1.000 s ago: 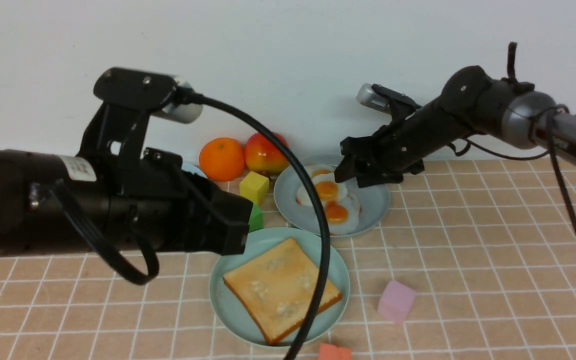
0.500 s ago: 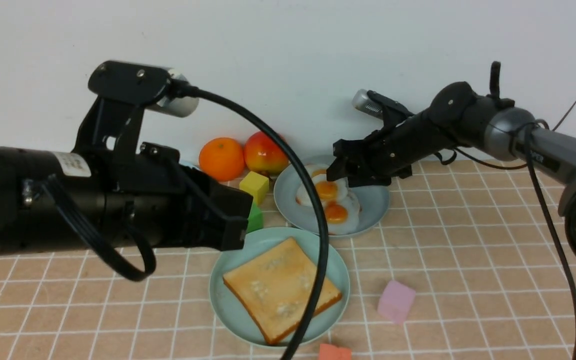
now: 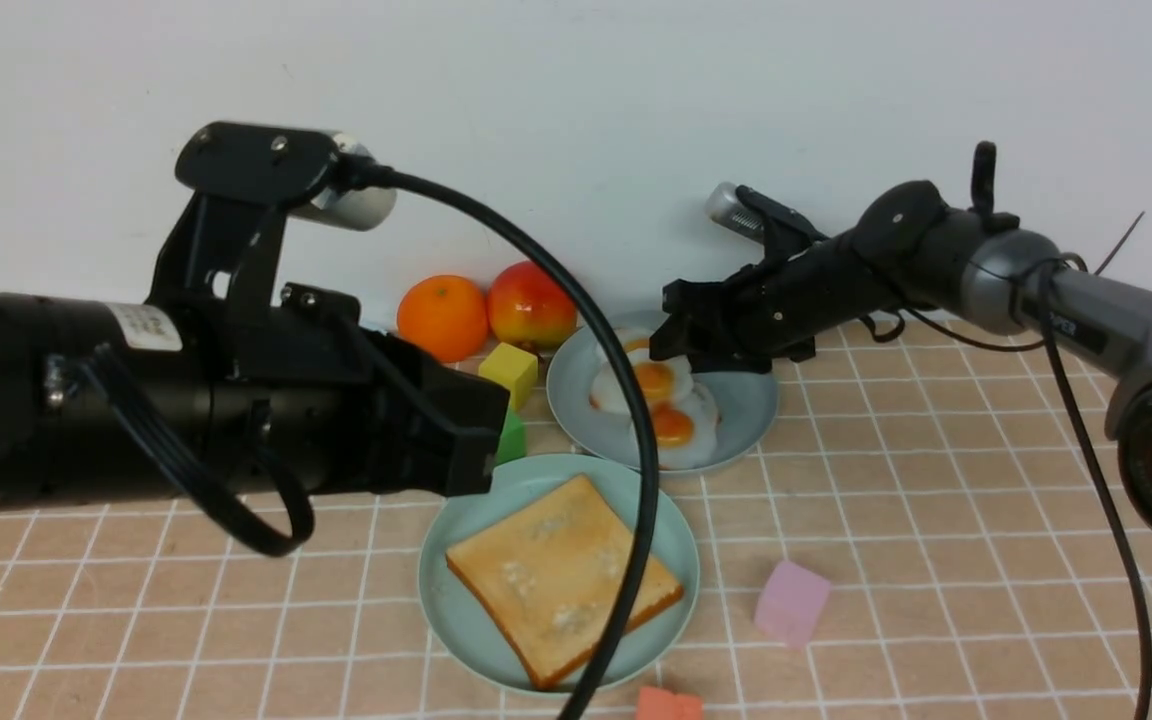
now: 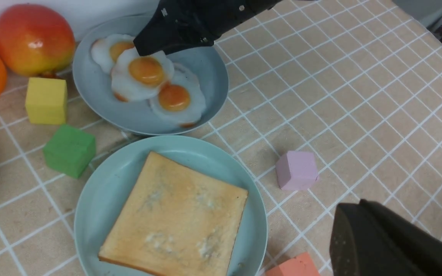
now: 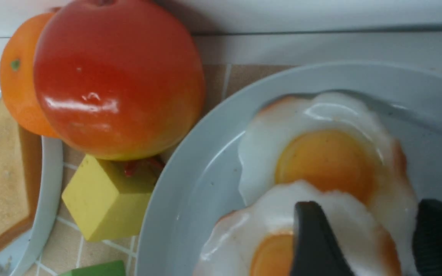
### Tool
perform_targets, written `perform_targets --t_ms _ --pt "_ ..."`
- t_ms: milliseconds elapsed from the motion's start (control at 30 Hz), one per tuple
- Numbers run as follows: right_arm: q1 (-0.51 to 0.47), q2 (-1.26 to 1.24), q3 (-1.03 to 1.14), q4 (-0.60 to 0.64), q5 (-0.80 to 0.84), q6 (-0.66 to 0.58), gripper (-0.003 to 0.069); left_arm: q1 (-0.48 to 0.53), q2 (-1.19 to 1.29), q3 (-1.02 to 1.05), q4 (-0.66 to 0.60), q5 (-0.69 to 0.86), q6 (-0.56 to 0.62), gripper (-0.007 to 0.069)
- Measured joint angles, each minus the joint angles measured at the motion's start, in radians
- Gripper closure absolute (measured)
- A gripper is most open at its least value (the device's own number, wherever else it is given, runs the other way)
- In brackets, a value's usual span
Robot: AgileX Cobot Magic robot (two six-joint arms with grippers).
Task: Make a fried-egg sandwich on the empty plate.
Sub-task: Use the right arm to grab a fried egg, then use the right arm to place the fried egg on the slice of bread in the middle
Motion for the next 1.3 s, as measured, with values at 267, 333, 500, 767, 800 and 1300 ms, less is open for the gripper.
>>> perform_targets --t_ms 267,333,500,767,800,1300 --pt "-0.004 0.000 -0.004 0.024 0.008 -0.001 0.0552 0.000 0.000 0.000 0.000 -0.001 0.012 0.0638" --pt "-0.008 -0.002 -0.005 0.027 0.016 -0.001 0.0552 0.000 0.000 0.000 0.000 -0.002 0.014 0.0638" --pt "-0.017 -0.024 -0.005 0.030 0.054 -0.001 0.0569 0.001 0.000 0.000 0.003 -0.005 0.016 0.0637" --pt "-0.044 -0.111 -0.005 -0.008 0.127 -0.006 0.0581 0.001 0.000 0.000 0.055 -0.006 0.016 0.0636" --pt "-0.048 -0.122 -0.005 -0.009 0.137 -0.009 0.0581 0.001 0.000 0.000 0.062 -0.006 0.016 0.0636" --pt "0.065 -0.531 0.491 0.074 0.258 -0.174 0.0581 0.001 -0.173 0.034 0.140 0.110 -0.056 0.0633"
